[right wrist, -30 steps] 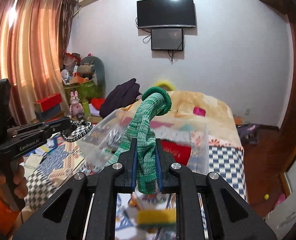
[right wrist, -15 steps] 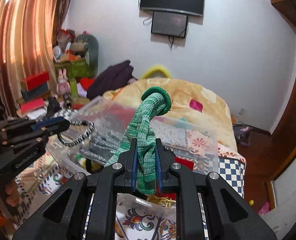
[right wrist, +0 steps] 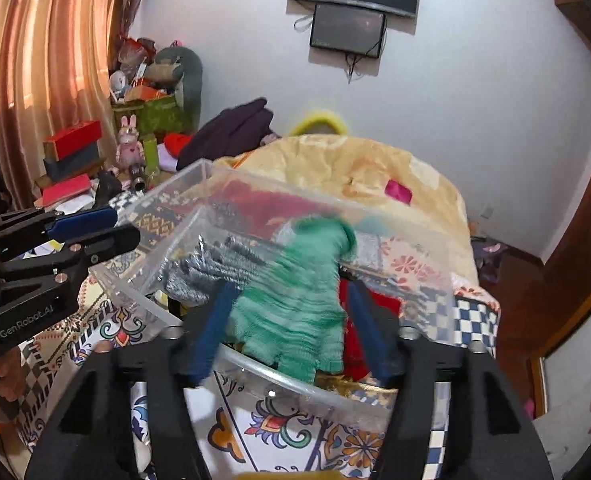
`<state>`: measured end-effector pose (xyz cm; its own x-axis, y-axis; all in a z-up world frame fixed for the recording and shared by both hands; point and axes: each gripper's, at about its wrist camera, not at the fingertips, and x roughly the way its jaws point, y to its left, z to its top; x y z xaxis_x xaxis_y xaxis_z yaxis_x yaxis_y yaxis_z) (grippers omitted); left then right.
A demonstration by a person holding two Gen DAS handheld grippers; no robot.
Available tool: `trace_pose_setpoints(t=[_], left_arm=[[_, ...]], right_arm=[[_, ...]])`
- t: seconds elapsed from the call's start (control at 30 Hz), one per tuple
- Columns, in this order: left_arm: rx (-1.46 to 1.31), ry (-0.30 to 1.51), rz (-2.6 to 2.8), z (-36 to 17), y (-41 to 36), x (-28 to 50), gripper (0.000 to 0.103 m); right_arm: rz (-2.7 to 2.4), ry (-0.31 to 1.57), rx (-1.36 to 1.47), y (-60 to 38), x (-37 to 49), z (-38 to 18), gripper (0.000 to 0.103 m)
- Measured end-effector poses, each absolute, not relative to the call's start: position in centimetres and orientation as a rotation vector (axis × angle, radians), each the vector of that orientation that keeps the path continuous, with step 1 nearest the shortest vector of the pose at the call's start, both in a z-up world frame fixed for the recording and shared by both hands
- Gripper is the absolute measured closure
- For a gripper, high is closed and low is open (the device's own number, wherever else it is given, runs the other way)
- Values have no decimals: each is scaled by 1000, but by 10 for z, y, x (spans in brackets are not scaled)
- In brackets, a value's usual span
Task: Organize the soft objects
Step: 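Lift both items over the clear box and open both tools, then grasp the yellow-green sponge with the right tool while the left grasps the white cloth bag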
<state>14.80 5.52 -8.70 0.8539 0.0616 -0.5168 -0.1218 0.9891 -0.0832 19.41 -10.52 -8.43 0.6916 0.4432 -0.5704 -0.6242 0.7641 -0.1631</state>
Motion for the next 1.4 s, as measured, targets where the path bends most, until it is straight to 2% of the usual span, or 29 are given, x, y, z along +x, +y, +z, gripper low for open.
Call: trace_pose_setpoints(t=[0.1,0.2,0.27,0.3,0.33,0.37,0.47,0.9,1.2,1.27,1.3,1.37,1.4], left_arm=[[-126,513,78,-79,55,137,54],[-125,480,50,-69,51,123,39],[-119,464,40,-65,49,113,19],[-118,460,35,-64,48,108,13],[-119,460,30,-63,47,104,2],[-121,461,29,-63,45,99,0],[-125,497,15,-68,41,91,0],[-167,731,-28,-131,29,76,0],[-166,817,-62,-162,11,78,0],[-159,811,-55,-162,8,75,0],[-150,808,-55,-163,6,74,0],[-137,797,-52,-164,2,72,0],[-135,792,-52,-164,2,71,0]], right_arm=[[612,515,-353,-112,187,-77,38],[616,492,-336,-119,181,-71,24],[616,463,-320,-128,171,-66,20],[618,456,-315,-132,167,-65,20],[620,453,-312,-133,164,-64,18],[625,451,-307,-136,160,-64,14],[628,449,-290,-145,150,-66,0],[597,601,-265,-168,149,-118,0],[587,663,-226,-181,155,-139,1],[592,664,-221,-181,154,-142,4],[593,665,-227,-180,153,-143,9],[597,675,-238,-179,152,-144,26],[604,681,-243,-178,151,-145,30]])
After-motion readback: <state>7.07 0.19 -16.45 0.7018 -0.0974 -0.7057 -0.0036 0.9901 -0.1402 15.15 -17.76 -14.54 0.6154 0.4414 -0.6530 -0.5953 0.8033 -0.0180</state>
